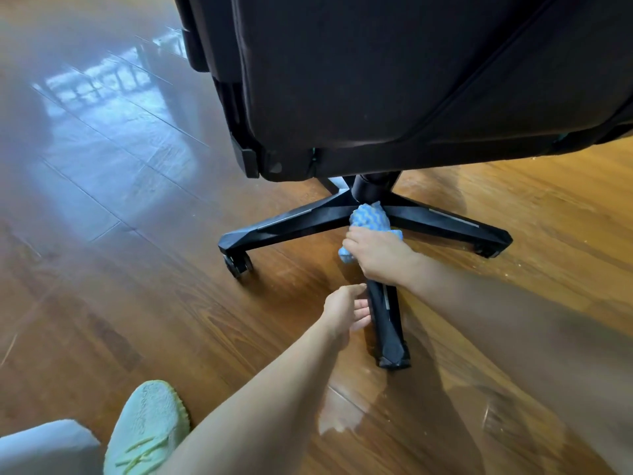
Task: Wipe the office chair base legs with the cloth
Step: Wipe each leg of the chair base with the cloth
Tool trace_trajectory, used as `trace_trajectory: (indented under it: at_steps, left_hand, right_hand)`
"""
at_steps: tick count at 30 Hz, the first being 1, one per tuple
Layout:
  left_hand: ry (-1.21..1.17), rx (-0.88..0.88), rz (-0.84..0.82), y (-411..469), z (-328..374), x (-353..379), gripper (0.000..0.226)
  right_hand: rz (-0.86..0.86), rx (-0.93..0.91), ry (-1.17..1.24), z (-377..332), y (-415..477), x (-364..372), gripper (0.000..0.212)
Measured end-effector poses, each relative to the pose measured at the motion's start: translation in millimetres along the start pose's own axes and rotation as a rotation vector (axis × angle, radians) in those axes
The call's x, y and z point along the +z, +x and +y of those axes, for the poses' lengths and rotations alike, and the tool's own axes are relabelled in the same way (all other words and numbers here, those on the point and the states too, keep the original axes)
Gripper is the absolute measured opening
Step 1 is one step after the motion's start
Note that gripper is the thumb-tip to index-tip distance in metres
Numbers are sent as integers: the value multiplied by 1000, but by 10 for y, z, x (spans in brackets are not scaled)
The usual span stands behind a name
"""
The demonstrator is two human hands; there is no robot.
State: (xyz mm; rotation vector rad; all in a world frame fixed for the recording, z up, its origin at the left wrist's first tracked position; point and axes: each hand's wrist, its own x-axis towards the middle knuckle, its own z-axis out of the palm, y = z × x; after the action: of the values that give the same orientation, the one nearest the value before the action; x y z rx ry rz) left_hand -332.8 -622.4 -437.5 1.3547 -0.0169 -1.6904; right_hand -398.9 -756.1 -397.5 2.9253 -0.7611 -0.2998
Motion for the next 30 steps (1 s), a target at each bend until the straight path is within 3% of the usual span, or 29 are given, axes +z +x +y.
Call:
trace_trajectory:
  at_steps: [5, 9, 12, 16, 21, 30]
  left_hand:
    - [92, -9, 13, 61, 42, -20, 14]
    - [76, -50, -7, 79, 28, -74, 17]
    - [160, -73, -22, 77, -44, -74, 28]
    - [172, -147, -61, 6, -168, -42, 62]
    - [93, -161, -111, 28, -113, -156, 43]
    - [112, -207, -142, -97, -42, -147, 41]
  right_hand:
    - [68, 54, -55, 8, 136, -91, 24]
    - [-18, -97, -209, -127, -144, 109, 25]
    - [-129, -232, -192, -161, -211, 76, 23]
    - [-164, -110, -210, -45, 110, -221, 20]
    - [-124, 18, -212, -73, 274, -203, 23]
    - [-269, -340, -115, -54, -241, -126, 25]
